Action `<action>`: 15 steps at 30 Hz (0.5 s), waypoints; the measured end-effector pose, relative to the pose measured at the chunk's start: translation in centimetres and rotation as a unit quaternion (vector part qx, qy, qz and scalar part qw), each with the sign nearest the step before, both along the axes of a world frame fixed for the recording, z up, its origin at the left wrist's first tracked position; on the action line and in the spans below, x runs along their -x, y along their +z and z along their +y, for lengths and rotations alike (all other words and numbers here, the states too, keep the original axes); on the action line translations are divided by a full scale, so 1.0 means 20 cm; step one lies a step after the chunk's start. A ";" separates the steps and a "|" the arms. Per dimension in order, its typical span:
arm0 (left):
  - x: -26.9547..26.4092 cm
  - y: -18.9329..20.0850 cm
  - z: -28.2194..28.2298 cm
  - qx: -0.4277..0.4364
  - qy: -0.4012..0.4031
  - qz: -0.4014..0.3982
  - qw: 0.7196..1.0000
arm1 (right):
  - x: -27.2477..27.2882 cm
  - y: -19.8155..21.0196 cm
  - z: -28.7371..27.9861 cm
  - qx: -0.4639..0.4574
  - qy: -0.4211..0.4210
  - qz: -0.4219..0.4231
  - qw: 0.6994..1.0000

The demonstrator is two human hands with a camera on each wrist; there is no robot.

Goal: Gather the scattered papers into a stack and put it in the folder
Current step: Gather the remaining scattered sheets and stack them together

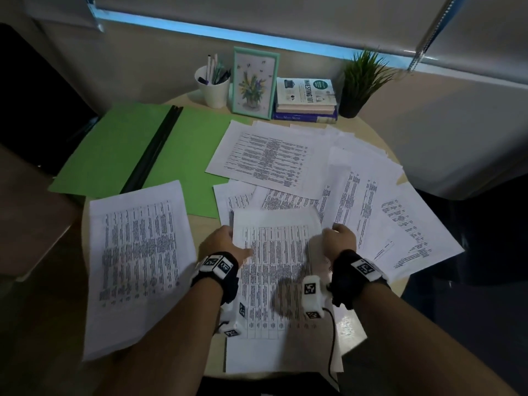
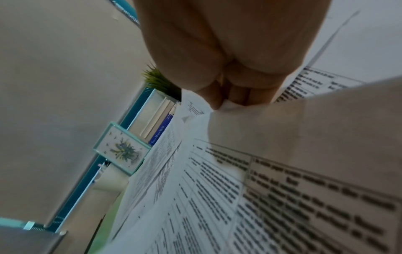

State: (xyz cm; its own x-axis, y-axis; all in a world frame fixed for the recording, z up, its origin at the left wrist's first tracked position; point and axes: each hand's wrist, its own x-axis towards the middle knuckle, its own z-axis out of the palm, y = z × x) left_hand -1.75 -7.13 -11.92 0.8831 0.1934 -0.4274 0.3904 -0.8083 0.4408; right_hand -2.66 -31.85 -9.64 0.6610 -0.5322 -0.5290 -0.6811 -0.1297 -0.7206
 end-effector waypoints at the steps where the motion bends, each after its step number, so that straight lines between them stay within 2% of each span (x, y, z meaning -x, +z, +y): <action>1: 0.01 0.01 0.01 -0.006 -0.004 -0.003 1.000 | 0.00 0.01 0.00 0.014 -0.006 -0.006 1.000; 6: 0.04 0.00 0.06 -0.002 0.035 -0.034 0.999 | -0.01 0.21 -0.07 0.136 -0.057 -0.039 0.988; 9: 0.04 0.00 0.07 0.015 0.056 -0.032 0.998 | -0.01 0.38 -0.17 0.202 -0.074 -0.116 0.970; 12: 0.01 0.00 0.07 0.032 0.068 -0.029 0.997 | -0.05 0.52 -0.28 0.258 -0.120 -0.210 0.935; 15: -0.04 0.01 0.09 0.023 0.059 -0.018 0.998 | -0.11 0.62 -0.36 0.261 -0.158 -0.276 0.911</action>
